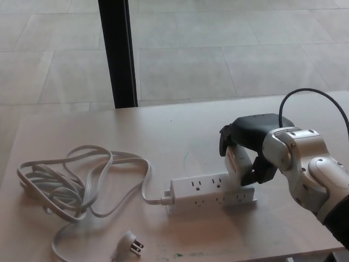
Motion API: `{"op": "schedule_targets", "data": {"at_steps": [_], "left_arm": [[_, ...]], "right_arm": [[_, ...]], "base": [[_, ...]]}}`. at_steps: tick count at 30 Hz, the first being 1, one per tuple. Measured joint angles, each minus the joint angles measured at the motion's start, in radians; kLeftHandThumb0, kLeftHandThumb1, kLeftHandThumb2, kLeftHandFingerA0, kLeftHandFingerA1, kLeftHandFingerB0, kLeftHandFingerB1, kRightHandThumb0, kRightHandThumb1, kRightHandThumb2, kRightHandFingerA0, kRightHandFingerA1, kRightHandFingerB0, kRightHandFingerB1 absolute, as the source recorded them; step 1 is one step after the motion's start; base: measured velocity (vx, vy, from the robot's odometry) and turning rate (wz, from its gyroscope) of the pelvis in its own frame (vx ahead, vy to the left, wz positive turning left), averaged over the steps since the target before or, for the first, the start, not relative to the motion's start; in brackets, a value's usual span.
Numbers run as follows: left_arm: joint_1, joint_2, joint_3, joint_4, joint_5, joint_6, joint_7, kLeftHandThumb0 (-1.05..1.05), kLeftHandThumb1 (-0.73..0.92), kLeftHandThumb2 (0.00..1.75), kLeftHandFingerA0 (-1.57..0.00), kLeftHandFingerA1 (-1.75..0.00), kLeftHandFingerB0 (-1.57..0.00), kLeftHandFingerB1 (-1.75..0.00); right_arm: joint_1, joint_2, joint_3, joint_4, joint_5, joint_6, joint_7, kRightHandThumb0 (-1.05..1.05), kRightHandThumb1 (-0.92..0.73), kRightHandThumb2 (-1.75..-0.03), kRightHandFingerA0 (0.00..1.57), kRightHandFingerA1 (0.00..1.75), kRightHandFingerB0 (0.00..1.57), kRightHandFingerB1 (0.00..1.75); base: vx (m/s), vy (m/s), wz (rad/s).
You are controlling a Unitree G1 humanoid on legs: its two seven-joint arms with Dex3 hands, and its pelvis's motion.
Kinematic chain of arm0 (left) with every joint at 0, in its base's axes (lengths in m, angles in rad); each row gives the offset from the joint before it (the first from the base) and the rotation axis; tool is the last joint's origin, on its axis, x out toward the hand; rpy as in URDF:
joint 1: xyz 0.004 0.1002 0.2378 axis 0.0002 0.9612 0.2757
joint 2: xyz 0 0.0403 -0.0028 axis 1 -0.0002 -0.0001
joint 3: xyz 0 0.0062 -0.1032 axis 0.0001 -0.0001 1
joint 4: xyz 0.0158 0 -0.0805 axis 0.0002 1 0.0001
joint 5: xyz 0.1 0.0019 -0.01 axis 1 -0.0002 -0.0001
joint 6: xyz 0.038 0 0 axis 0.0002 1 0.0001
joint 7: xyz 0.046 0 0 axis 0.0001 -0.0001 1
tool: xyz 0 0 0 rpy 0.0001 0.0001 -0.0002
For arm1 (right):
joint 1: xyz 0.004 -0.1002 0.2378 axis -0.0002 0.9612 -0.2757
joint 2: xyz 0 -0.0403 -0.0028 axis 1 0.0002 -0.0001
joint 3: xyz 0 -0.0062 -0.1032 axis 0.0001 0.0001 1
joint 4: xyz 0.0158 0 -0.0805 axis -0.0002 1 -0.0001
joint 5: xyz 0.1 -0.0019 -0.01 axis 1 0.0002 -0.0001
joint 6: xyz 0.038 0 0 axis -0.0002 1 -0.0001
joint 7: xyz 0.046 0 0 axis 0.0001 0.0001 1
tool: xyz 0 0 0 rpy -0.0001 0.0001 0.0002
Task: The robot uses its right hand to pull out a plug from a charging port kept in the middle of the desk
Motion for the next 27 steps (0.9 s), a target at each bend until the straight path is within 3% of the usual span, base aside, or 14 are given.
{"op": "schedule_targets", "data": {"at_steps": [2,4,8,9,10,12,13,14,19,20,23,25,26,27], "left_arm": [[0.002,-0.001,0.001,0.002,-0.001,0.000,-0.001,-0.66,0.72,0.62,-0.86,-0.74,-0.66,-0.50],[0.005,-0.002,0.002,0.001,-0.003,-0.001,-0.004,-0.66,0.72,0.62,-0.85,-0.70,-0.65,-0.50],[0.008,-0.005,0.005,0.001,-0.006,-0.001,-0.012,-0.66,0.72,0.62,-0.89,-0.87,-0.68,-0.51],[0.008,-0.006,0.006,0.001,-0.006,-0.001,-0.013,-0.66,0.70,0.62,-0.86,-0.81,-0.67,-0.51],[0.008,-0.008,0.008,0.001,-0.006,-0.001,-0.015,-0.66,0.71,0.62,-0.89,-0.82,-0.64,-0.49],[0.007,-0.010,0.010,0.003,-0.007,-0.002,-0.018,-0.66,0.72,0.62,-0.85,-0.78,-0.62,-0.48],[0.007,-0.010,0.011,0.003,-0.007,-0.004,-0.021,-0.65,0.72,0.61,-0.84,-0.77,-0.62,-0.47],[0.007,-0.011,0.013,0.003,-0.008,-0.004,-0.024,-0.64,0.73,0.62,-0.83,-0.75,-0.62,-0.47],[0.010,-0.013,0.022,0.002,-0.017,-0.009,-0.034,-0.67,0.72,0.62,-0.85,-0.75,-0.64,-0.50],[0.010,-0.014,0.023,0.003,-0.019,-0.011,-0.034,-0.67,0.72,0.62,-0.86,-0.75,-0.64,-0.50],[0.013,-0.016,0.031,-0.002,-0.026,-0.012,-0.038,-0.67,0.72,0.62,-0.84,-0.71,-0.64,-0.51],[0.014,-0.017,0.036,-0.003,-0.029,-0.013,-0.042,-0.65,0.72,0.62,-0.82,-0.69,-0.62,-0.50],[0.014,-0.018,0.042,-0.005,-0.033,-0.013,-0.047,-0.65,0.72,0.62,-0.83,-0.68,-0.62,-0.48],[0.014,-0.019,0.044,-0.005,-0.036,-0.013,-0.050,-0.66,0.72,0.62,-0.84,-0.74,-0.61,-0.47]], "right_arm": [[0.007,-0.004,-0.006,0.000,0.001,-0.016,-0.016,-0.31,-0.53,-0.64,0.75,1.49,0.73,0.98],[0.016,-0.007,-0.015,0.000,0.004,-0.033,-0.030,-0.29,-0.55,-0.68,0.76,1.52,0.73,0.97],[0.026,-0.013,-0.025,0.004,0.008,-0.074,-0.060,-0.29,-0.59,-0.71,0.72,1.51,0.68,0.98],[0.028,-0.014,-0.028,0.006,0.009,-0.084,-0.066,-0.27,-0.61,-0.73,0.71,1.47,0.50,0.74],[0.029,-0.015,-0.031,0.009,0.011,-0.096,-0.071,-0.21,-0.61,-0.69,0.85,1.66,0.53,0.79],[0.030,-0.016,-0.036,0.011,0.012,-0.114,-0.077,-0.27,-0.58,-0.72,0.79,1.71,0.69,0.96],[0.030,-0.018,-0.039,0.011,0.013,-0.123,-0.079,-0.28,-0.58,-0.72,0.81,1.64,0.68,0.81],[0.031,-0.019,-0.040,0.011,0.012,-0.129,-0.081,-0.27,-0.56,-0.72,0.83,1.67,0.73,0.97],[0.030,-0.028,-0.058,0.016,0.015,-0.165,-0.085,-0.24,-0.52,-0.74,0.82,1.48,0.80,0.93],[0.030,-0.027,-0.067,0.019,0.017,-0.170,-0.086,-0.27,-0.57,-0.70,0.80,1.64,0.72,1.16],[0.022,-0.028,-0.082,0.026,0.016,-0.176,-0.085,-0.27,-0.57,-0.69,0.81,1.70,0.75,1.22],[0.014,-0.028,-0.084,0.031,0.015,-0.176,-0.083,-0.24,-0.55,-0.75,0.80,1.75,0.70,1.46],[0.000,-0.028,-0.084,0.042,0.015,-0.175,-0.077,-0.24,-0.52,-0.76,0.81,1.75,0.73,1.47],[-0.010,-0.029,-0.084,0.048,0.014,-0.175,-0.071,-0.26,-0.49,-0.81,0.81,1.68,0.79,1.32]], "base": [[0.00,0.000,0.00],[0.00,0.000,0.00],[0.00,0.000,0.00],[0.00,0.000,0.00],[0.00,0.000,0.00],[0.00,0.000,0.00],[0.00,0.000,0.00],[0.00,0.000,0.00],[0.00,0.000,0.00],[0.00,0.000,0.00],[0.00,0.000,0.00],[0.00,0.000,0.00],[0.00,0.000,0.00],[0.00,0.000,0.00]]}}
